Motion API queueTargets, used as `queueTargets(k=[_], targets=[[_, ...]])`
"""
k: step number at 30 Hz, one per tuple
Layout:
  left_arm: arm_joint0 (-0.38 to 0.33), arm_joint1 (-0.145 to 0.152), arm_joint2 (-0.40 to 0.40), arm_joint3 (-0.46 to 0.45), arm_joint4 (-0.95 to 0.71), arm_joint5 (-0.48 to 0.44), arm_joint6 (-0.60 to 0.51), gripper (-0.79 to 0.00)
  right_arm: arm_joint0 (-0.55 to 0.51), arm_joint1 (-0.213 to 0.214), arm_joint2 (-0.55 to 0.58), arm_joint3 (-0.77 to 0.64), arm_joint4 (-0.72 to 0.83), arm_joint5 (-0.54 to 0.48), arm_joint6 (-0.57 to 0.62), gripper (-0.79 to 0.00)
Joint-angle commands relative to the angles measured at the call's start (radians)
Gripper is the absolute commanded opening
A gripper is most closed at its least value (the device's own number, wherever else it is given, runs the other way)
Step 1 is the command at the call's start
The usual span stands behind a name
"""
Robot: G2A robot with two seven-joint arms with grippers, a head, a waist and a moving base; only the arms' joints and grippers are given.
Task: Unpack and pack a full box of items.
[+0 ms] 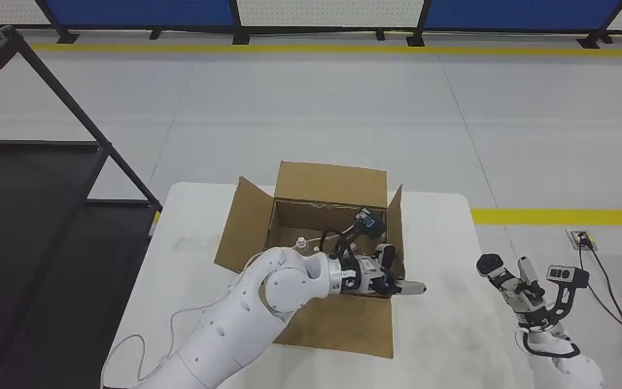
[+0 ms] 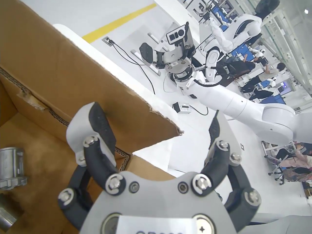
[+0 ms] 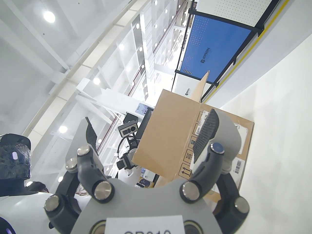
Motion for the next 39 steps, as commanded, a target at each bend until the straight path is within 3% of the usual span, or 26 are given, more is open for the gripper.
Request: queueTargets(k=[1, 14, 20, 25, 29, 33, 39], targets=[[-0.03, -0.017, 0.031, 0.03, -0.001, 0.016, -0.016, 0.0, -0.013, 0.001, 0.003, -0.025, -0.015, 0.015, -0.029, 0.0], [-0.2, -0.196, 0.225, 0.386, -0.164, 0.039, -0.069, 0.0, -0.098, 0.018, 0.107, -0.077, 0.103, -0.012, -0.03, 0.0], [-0.237, -0.269, 0.264, 0.521, -0.213, 0.014, -0.092, 0.0, -0.119, 0.025, 0.145, -0.095, 0.148, -0.006, 0.003, 0.0], [-0.261, -0.314, 0.275, 0.604, -0.227, -0.015, -0.096, 0.0, -0.118, 0.026, 0.143, -0.107, 0.142, -0.004, 0.005, 0.0], [-0.274, -0.338, 0.268, 0.651, -0.237, -0.047, -0.081, 0.0, -0.11, 0.025, 0.133, -0.113, 0.133, -0.003, 0.006, 0.0], [-0.287, -0.342, 0.242, 0.677, -0.226, -0.098, -0.019, 0.0, -0.099, 0.025, 0.122, -0.12, 0.11, -0.003, -0.003, 0.0], [-0.283, -0.295, 0.152, 0.658, -0.197, -0.218, 0.112, 0.0, -0.073, 0.025, 0.107, -0.145, 0.016, -0.003, -0.074, 0.0]])
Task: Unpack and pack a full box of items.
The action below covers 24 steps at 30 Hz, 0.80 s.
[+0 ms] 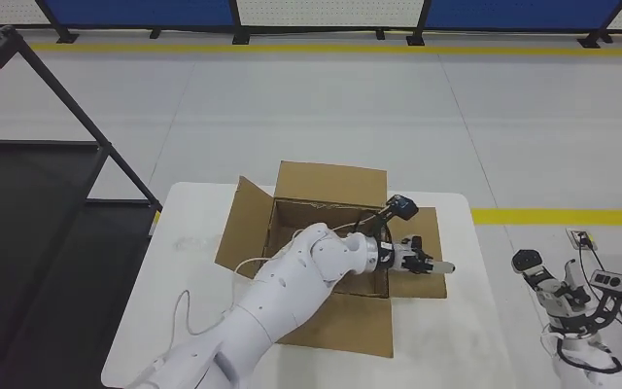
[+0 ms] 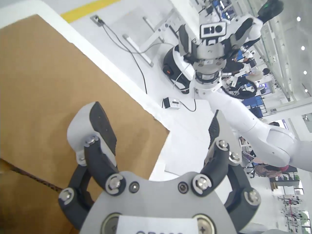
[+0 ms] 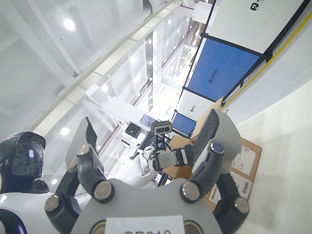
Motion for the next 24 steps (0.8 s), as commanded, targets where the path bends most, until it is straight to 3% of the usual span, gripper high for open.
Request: queueTargets(k=[1, 5, 8, 11, 14, 16, 18, 22, 24], targets=[[0.01, 0.025, -0.036, -0.026, 0.023, -0.033, 0.047, 0.0, 0.011, 0.0, -0.008, -0.01, -0.042, 0.004, -0.033, 0.0], [0.058, 0.101, -0.142, -0.139, 0.122, -0.039, 0.144, 0.0, 0.027, -0.002, -0.036, -0.056, -0.14, 0.012, -0.083, 0.0], [0.157, 0.177, -0.261, -0.318, 0.242, 0.037, 0.199, 0.0, 0.034, -0.005, -0.066, -0.109, -0.237, 0.006, -0.131, 0.0], [0.349, 0.26, -0.436, -0.618, 0.35, 0.131, 0.182, 0.0, 0.041, -0.011, -0.11, -0.178, -0.377, 0.017, -0.203, 0.0], [0.605, 0.325, -0.629, -0.978, 0.425, 0.229, 0.115, 0.0, 0.045, -0.021, -0.162, -0.251, -0.523, 0.039, -0.295, 0.0], [0.76, 0.351, -0.737, -1.169, 0.449, 0.272, 0.08, 0.0, 0.048, -0.027, -0.198, -0.296, -0.605, 0.061, -0.349, 0.0], [0.883, 0.367, -0.823, -1.302, 0.454, 0.292, 0.068, 0.0, 0.055, -0.033, -0.234, -0.331, -0.671, 0.088, -0.394, 0.0], [1.057, 0.384, -0.953, -1.443, 0.434, 0.297, 0.086, 0.0, 0.074, -0.045, -0.294, -0.368, -0.742, 0.146, -0.475, 0.0], [1.068, 0.385, -0.961, -1.451, 0.428, 0.296, 0.088, 0.0, 0.074, -0.045, -0.294, -0.368, -0.742, 0.146, -0.475, 0.0]])
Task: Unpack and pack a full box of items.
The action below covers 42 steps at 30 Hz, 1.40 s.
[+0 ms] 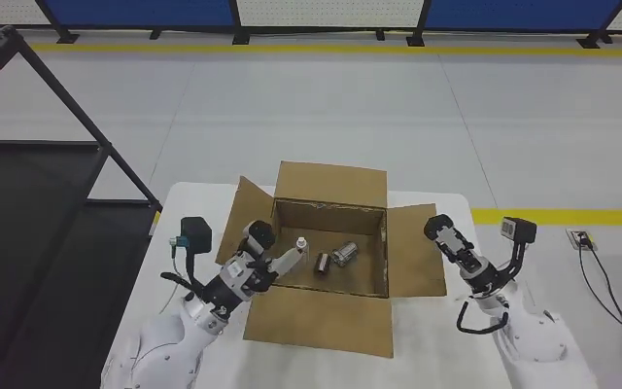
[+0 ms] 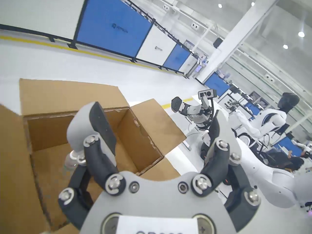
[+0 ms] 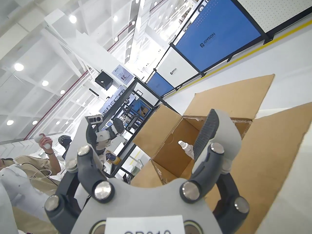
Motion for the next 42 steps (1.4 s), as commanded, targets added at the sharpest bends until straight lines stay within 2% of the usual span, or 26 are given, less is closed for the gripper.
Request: queueTargets(k=[1, 8, 10, 15, 20, 24, 29, 34, 39, 42], targets=[[0.0, 0.0, 0.001, 0.002, 0.0, 0.0, 0.0, 0.0, -0.001, 0.0, 0.002, 0.001, 0.002, -0.002, 0.012, 0.0], [0.0, 0.0, 0.001, 0.002, 0.0, 0.0, 0.0, 0.0, -0.003, 0.0, 0.001, 0.002, 0.0, 0.003, 0.01, 0.0], [0.0, 0.0, 0.001, 0.002, 0.0, 0.0, 0.0, 0.0, 0.015, -0.002, -0.037, -0.014, -0.054, 0.057, 0.036, 0.0], [0.0, 0.0, 0.001, 0.002, 0.0, 0.0, 0.0, 0.0, 0.156, -0.013, -0.18, -0.004, -0.241, 0.152, 0.12, 0.0], [0.004, 0.0, -0.002, -0.002, -0.001, 0.007, 0.011, 0.0, 0.312, -0.034, -0.338, 0.081, -0.409, 0.215, 0.214, 0.0], [0.022, 0.002, -0.03, -0.018, -0.007, 0.042, 0.066, 0.0, 0.413, -0.06, -0.435, 0.189, -0.472, 0.3, 0.195, 0.0], [0.038, 0.007, -0.062, -0.025, -0.035, 0.048, 0.083, 0.0, 0.413, -0.06, -0.435, 0.189, -0.472, 0.3, 0.195, 0.0], [0.062, 0.01, -0.098, -0.045, -0.042, 0.012, 0.144, 0.0, 0.413, -0.06, -0.435, 0.189, -0.472, 0.3, 0.195, 0.0], [0.086, 0.014, -0.113, -0.055, -0.039, -0.036, 0.194, 0.0, 0.423, -0.072, -0.495, 0.191, -0.561, 0.41, 0.196, 0.0], [0.083, 0.018, -0.123, -0.041, -0.109, -0.043, 0.142, 0.0, 0.464, -0.088, -0.549, 0.239, -0.613, 0.454, 0.196, 0.0]])
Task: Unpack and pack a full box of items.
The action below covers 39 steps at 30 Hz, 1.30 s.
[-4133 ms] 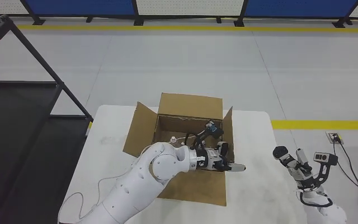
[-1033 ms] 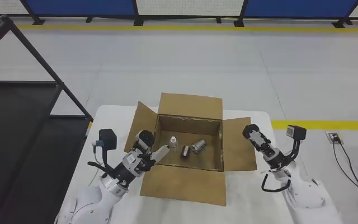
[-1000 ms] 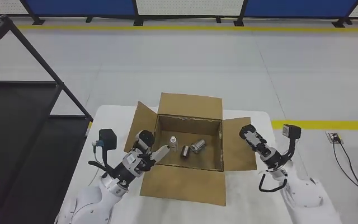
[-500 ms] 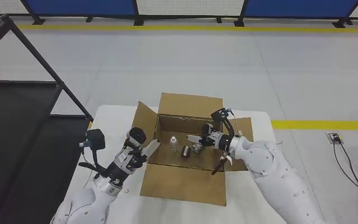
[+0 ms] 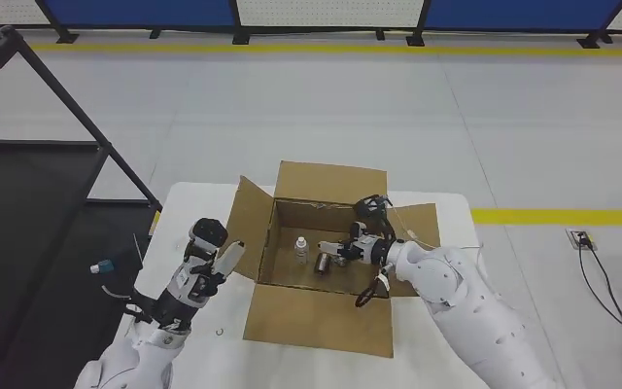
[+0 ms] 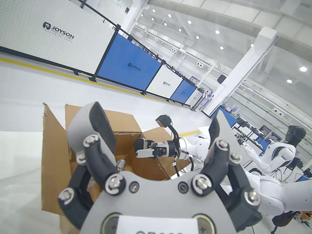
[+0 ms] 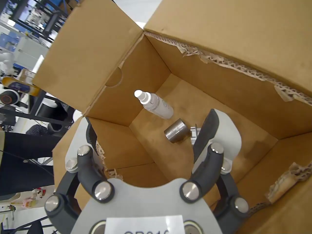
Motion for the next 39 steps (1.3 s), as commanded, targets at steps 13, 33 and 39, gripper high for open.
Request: queueTargets(k=[13, 33, 39], targets=[[-0.123, 0.019, -0.155, 0.353, -0.33, 0.091, -0.046, 0.0, 0.18, -0.108, -0.267, 0.249, -0.23, 0.109, -0.078, 0.0], [-0.151, 0.021, -0.139, 0.436, -0.34, 0.086, -0.038, 0.0, 0.277, -0.239, -0.394, 0.474, -0.218, -0.02, -0.161, -0.591], [-0.151, 0.021, -0.139, 0.436, -0.34, 0.086, -0.038, 0.0, 0.294, -0.266, -0.398, 0.531, -0.21, -0.033, -0.179, -0.785]])
